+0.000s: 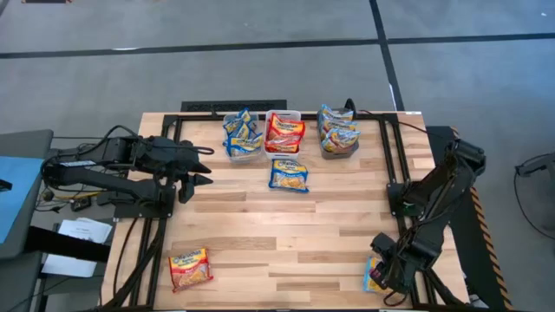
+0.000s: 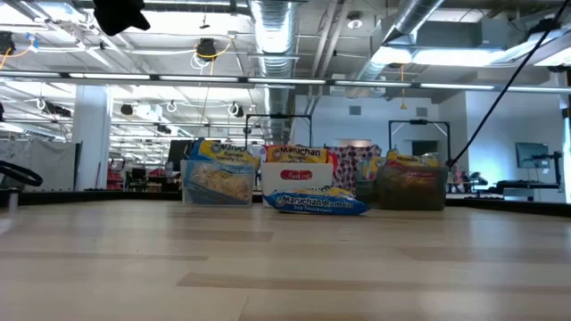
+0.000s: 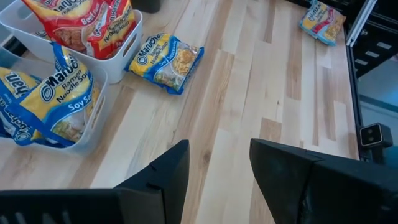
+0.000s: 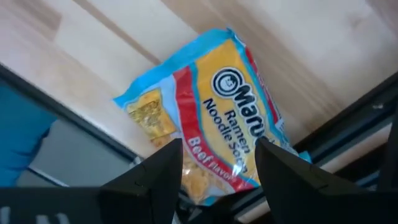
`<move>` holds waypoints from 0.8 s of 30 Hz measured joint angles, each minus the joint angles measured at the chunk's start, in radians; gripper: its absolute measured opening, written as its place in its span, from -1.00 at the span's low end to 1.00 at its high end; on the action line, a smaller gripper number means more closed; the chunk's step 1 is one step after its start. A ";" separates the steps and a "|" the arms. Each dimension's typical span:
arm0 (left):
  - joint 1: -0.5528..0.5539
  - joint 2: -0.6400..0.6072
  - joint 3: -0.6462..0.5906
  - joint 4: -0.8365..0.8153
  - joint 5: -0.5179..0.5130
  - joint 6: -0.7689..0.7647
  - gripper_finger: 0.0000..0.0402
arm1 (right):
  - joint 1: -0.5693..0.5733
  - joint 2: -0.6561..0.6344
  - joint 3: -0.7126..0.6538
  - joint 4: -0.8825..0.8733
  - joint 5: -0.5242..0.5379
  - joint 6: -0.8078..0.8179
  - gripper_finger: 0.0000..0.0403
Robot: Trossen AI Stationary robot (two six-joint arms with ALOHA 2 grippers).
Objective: Sort Maruchan noodles
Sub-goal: Put the light blue noodle pack into the black bin
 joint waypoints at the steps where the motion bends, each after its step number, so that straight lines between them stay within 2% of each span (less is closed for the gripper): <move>1: 0.000 0.000 0.000 -0.001 0.000 0.000 -0.23 | 0.000 0.016 0.000 0.004 -0.016 -0.016 0.12; 7: 0.000 0.000 0.000 -0.002 0.000 0.000 -0.23 | 0.000 0.136 0.000 0.074 -0.152 -0.081 0.12; 18: 0.000 0.000 0.000 -0.001 0.000 0.001 -0.23 | -0.001 0.264 0.006 0.176 -0.219 -0.066 0.11; 21: 0.000 0.000 0.000 -0.001 0.000 0.001 -0.23 | -0.001 0.274 0.005 0.177 -0.224 -0.032 0.05; 24: 0.000 0.000 0.000 -0.002 0.000 0.001 -0.23 | -0.009 0.275 0.005 0.178 -0.218 0.012 -0.11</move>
